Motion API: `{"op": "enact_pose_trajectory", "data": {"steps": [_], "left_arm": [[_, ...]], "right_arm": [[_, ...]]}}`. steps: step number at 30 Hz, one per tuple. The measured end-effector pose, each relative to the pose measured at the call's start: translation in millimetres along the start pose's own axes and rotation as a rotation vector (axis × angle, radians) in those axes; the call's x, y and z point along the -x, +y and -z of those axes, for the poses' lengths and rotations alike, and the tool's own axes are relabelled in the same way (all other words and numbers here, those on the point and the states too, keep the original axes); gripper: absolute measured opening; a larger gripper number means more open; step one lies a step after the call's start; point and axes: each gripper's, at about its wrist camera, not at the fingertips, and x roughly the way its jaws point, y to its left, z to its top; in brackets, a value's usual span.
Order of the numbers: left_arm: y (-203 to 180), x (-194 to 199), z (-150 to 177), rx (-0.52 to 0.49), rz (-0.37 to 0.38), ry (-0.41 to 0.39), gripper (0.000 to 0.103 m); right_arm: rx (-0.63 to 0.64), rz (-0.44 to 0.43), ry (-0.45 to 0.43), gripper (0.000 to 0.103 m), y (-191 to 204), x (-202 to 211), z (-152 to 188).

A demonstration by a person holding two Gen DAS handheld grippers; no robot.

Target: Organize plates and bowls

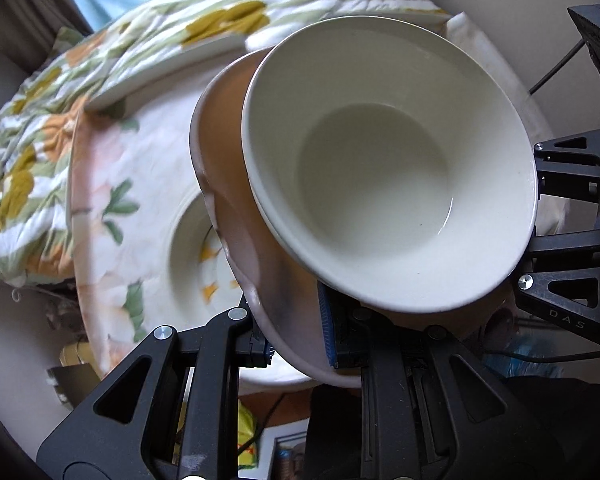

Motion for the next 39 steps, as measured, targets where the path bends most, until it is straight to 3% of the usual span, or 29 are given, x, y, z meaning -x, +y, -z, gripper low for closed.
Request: {"op": "enact_pose_trajectory", "data": {"steps": [6,13,39], "left_arm": [[42,-21,27,0.003,0.022,0.032,0.016],[56,-37,36,-0.001,0.058,0.032,0.016],[59,-57,34,-0.003,0.016,0.033,0.015]], "right_arm": [[-0.015,-0.011,0.036,0.02,39,-34,-10],[-0.038,0.01,0.043,0.02,58,-51,-10],[-0.074,0.03,-0.02,0.02,59,-59,-7]]}}
